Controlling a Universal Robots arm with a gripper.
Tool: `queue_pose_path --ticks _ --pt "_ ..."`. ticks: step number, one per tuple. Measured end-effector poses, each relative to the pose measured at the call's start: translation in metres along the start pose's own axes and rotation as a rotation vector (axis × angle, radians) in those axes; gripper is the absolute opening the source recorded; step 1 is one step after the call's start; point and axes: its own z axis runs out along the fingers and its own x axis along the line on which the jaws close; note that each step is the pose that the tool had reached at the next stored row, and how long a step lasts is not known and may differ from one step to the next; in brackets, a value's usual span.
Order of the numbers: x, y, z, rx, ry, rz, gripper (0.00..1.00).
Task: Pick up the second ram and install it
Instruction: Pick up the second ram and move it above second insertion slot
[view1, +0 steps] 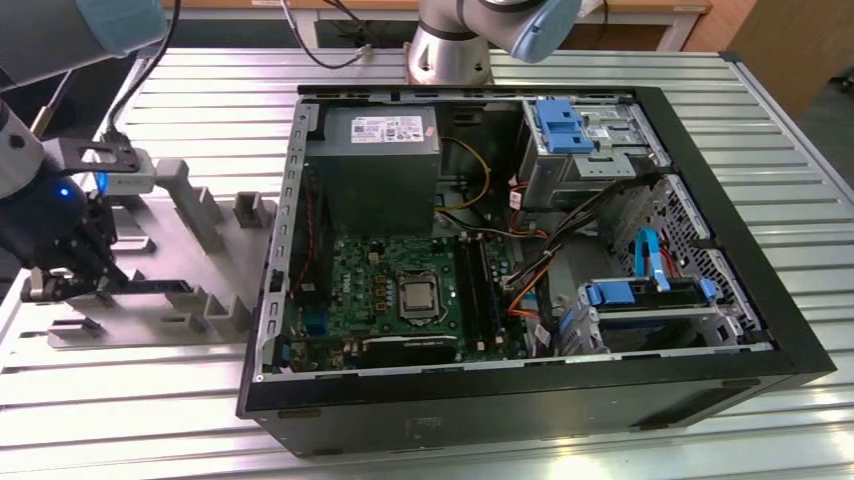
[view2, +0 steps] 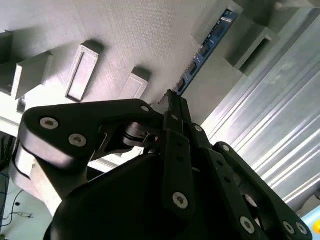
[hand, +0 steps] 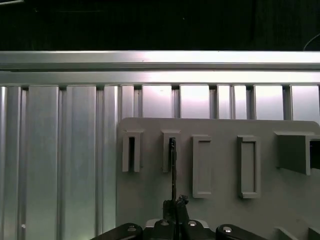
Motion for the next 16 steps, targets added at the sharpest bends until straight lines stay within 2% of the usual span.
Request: queue_pose_path --ticks 3,4,8,16 --pt "-0.0003 0.0002 -0.0109 0.0000 -0.0012 0.000 0.13" --pt "-0.0005 0.0004 -0.0167 -0.0001 -0.0013 0.000 0.13" --pt "-0.0009 0.0006 -0.0275 -0.0001 -0.0014 0.000 0.13" --pt "-0.0017 0.0012 -0.0541 -0.0001 -0.0013 0.000 0.13"
